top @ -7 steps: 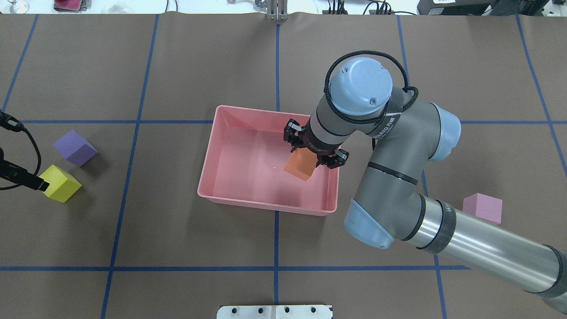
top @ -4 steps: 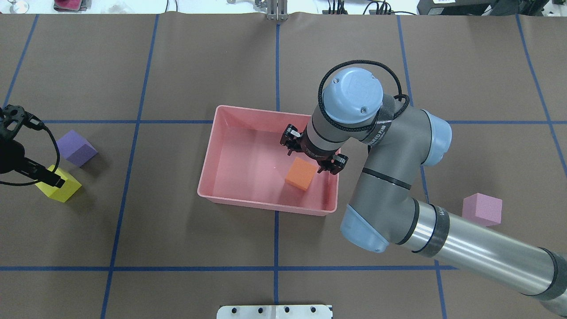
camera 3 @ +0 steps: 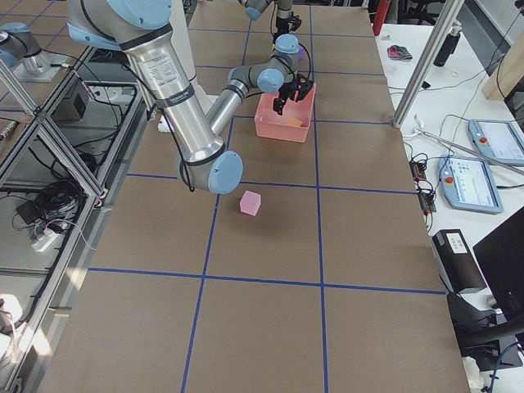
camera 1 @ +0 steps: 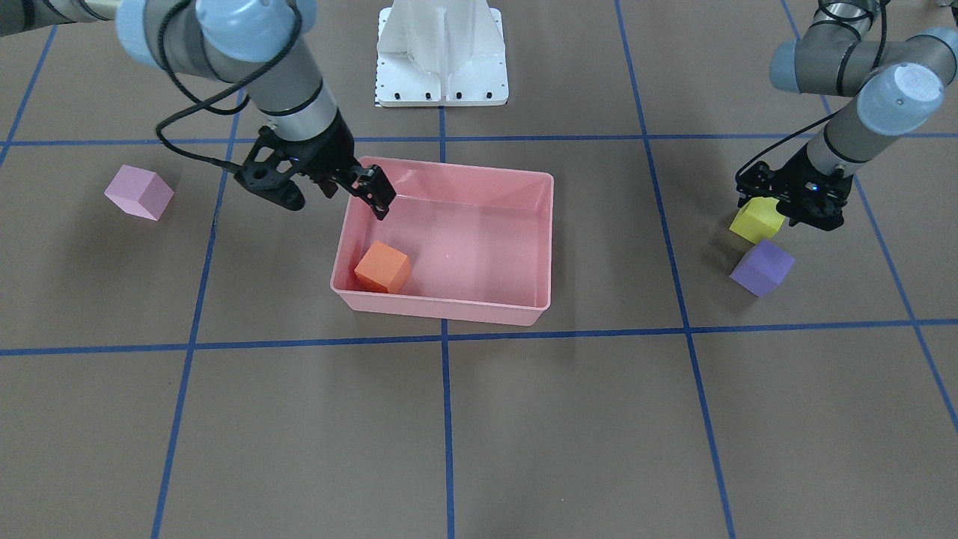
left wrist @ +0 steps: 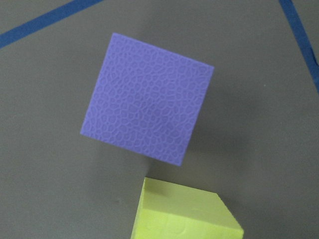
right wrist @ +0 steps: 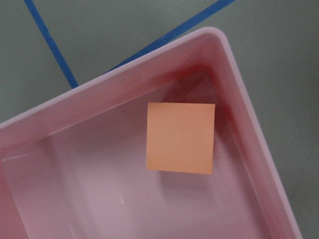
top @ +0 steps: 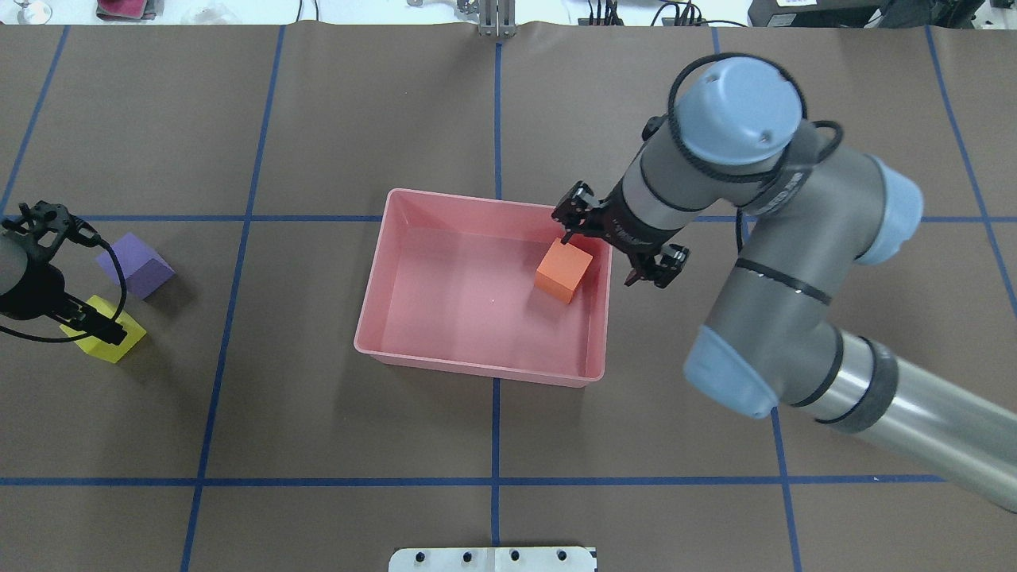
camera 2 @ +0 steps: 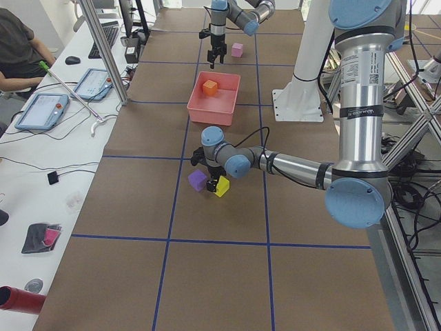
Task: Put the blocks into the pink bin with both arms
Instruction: 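Release the orange cube into the bin while the left gripper descends onto the yellow cube, then grasp the yellow cube with left gripper while right gripper nears pink cube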
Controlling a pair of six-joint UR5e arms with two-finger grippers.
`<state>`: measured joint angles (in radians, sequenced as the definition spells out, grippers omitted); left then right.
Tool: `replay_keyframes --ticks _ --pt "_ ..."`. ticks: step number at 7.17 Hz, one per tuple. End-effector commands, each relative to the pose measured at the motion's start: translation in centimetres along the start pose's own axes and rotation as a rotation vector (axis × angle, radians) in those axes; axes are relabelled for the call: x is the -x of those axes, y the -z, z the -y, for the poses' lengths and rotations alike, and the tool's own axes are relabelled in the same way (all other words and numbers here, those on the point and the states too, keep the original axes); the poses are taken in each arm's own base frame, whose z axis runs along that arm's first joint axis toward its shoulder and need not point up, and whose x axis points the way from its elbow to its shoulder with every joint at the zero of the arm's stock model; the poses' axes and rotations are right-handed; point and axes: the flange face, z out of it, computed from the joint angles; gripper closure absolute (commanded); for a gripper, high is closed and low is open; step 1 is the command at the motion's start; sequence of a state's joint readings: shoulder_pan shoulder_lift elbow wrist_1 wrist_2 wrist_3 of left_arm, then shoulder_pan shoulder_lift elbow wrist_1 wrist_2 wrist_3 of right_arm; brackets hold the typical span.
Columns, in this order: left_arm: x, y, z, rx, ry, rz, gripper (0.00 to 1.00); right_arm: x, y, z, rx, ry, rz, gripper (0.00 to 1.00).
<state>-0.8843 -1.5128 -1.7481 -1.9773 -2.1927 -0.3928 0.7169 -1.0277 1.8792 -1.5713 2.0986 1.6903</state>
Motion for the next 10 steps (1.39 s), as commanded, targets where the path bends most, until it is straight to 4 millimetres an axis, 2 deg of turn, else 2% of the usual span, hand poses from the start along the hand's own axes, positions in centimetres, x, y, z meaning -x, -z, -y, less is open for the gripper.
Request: replay_keyframes --ticks 1,2,3,4,5,6,7,8,10 --pt "-0.1 -0.9 -0.1 0.015 -0.006 0.000 0.13 -7.6 4.1 7.5 0.019 0.029 -0.020 0.00" --pt "0.0 -1.2 0.1 0.019 0.003 0.000 0.56 -13.5 2.8 9.0 0.019 0.101 -0.084 0.00" --pt "-0.6 -0.7 0.3 0.013 0.021 -0.016 1.00 -19.2 2.2 10.3 0.026 0.194 -0.141 0.00" --pt "-2.9 0.9 0.9 0.024 0.067 -0.104 1.00 -22.8 1.1 11.5 0.022 0.200 -0.201 0.00" --pt "-6.6 4.2 2.5 0.018 0.198 -0.211 1.00 -26.3 0.1 12.5 -0.013 0.185 -0.252 0.00" --pt "-10.2 7.3 4.9 -0.025 0.275 -0.258 1.00 -29.2 -1.0 13.4 -0.024 0.193 -0.248 0.00" --pt "-13.5 10.2 7.2 -0.038 0.355 -0.298 1.00 -32.9 -3.2 15.0 -0.027 0.200 -0.237 0.00" --pt "-17.3 13.8 10.5 -0.033 0.407 -0.339 1.00 -34.7 -4.4 15.8 -0.033 0.202 -0.205 0.00" --pt "-24.5 20.4 17.1 -0.034 0.477 -0.335 1.00 -35.0 -4.3 15.5 -0.032 0.136 -0.197 0.00"
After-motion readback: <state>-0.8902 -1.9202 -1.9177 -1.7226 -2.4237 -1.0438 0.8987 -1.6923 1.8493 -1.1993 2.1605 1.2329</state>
